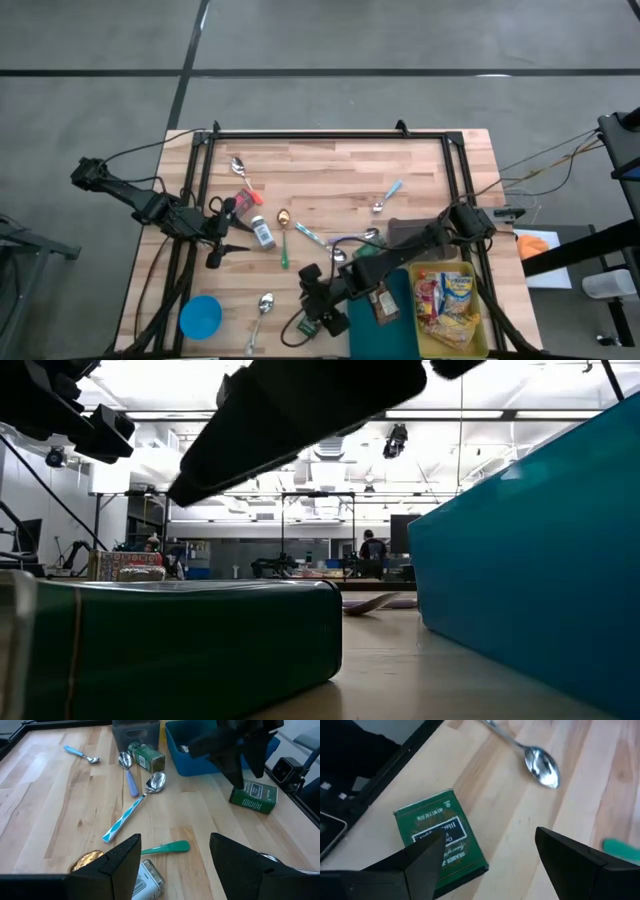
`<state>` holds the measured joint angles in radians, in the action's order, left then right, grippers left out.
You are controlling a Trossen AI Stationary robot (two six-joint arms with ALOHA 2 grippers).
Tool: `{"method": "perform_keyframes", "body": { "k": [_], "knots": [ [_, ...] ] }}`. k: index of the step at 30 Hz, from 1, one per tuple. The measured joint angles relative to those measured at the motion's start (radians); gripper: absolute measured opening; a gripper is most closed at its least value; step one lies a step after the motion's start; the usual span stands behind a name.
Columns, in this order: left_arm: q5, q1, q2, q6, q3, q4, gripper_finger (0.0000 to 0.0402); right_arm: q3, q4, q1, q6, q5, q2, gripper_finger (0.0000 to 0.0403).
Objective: Pick & Place Food Item
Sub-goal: Put the black seasoning can into the blue bin
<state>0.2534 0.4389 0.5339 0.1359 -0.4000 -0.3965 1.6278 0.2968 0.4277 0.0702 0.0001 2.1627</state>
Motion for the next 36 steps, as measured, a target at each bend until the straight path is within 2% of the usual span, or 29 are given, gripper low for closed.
{"method": "perform_keyframes", "body": {
  "k": [4,19,21,26,36],
  "knots": [
    [0.0,0.0,0.0,0.0,0.0,0.0,0.0241,0.005,0.027,0.0,-0.073,0.004,0.0,0.0306],
    [0.0,0.0,0.0,0.0,0.0,-0.001,0.0241,-0.031,0.006,-0.023,-0.07,0.029,0.018,0.0306],
    [0.0,0.0,0.0,0.0,0.0,-0.001,0.0241,-0.031,0.003,-0.024,-0.072,0.02,0.044,0.0306],
    [0.0,0.0,0.0,0.0,0.0,-0.006,0.0241,-0.02,-0.033,-0.042,-0.094,-0.087,0.076,0.0306],
    [0.0,0.0,0.0,0.0,0.0,-0.009,0.0241,-0.013,0.01,-0.048,-0.073,-0.049,0.071,0.0306]
  ]
}}
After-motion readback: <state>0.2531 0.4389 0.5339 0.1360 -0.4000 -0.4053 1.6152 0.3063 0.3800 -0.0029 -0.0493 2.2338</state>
